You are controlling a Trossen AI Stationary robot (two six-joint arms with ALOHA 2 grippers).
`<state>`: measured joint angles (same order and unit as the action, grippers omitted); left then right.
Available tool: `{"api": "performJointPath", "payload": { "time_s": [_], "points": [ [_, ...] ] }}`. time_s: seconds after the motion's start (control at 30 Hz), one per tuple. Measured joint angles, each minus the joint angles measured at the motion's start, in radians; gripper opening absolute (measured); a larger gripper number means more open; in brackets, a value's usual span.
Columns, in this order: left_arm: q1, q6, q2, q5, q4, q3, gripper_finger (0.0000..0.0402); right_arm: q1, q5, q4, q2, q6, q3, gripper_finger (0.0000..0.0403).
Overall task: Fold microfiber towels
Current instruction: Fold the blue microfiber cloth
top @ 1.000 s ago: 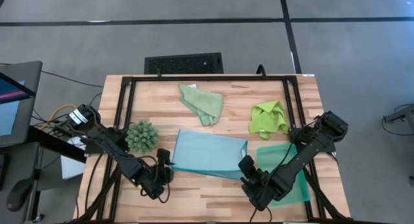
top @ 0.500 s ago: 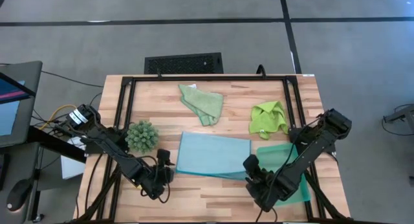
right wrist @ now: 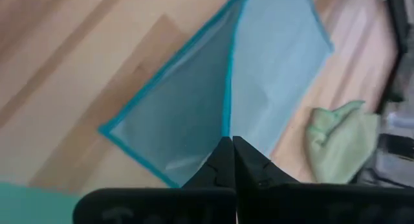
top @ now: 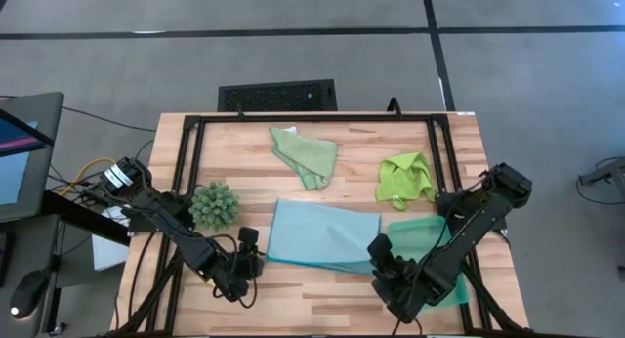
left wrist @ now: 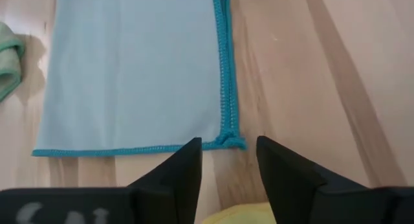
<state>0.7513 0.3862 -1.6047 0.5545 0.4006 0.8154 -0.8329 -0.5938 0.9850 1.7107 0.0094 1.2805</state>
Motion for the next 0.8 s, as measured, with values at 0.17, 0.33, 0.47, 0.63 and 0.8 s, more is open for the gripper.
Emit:
{"api": "performJointPath", "payload": {
  "time_s": [0.17,0.33,0.47,0.63,0.8],
  "points": [
    [-0.002,-0.008,0.000,0.021,-0.023,0.000,0.0127,-0.010,0.057,0.005,0.000,0.071,-0.001,0.0007],
    [-0.029,-0.002,0.000,0.014,-0.026,0.000,0.0098,-0.020,0.085,-0.002,0.000,0.072,-0.001,0.0005],
    [-0.061,-0.004,0.000,0.007,-0.040,0.000,0.0054,-0.018,0.107,-0.002,0.001,0.095,-0.001,0.0007],
    [-0.112,-0.014,0.000,-0.013,-0.124,0.000,0.0005,-0.018,0.106,-0.002,0.001,0.096,-0.001,0.0007],
    [-0.167,-0.008,0.000,-0.125,-0.138,0.000,0.0004,-0.018,0.106,-0.002,0.002,0.097,-0.001,0.0006]
  ]
}}
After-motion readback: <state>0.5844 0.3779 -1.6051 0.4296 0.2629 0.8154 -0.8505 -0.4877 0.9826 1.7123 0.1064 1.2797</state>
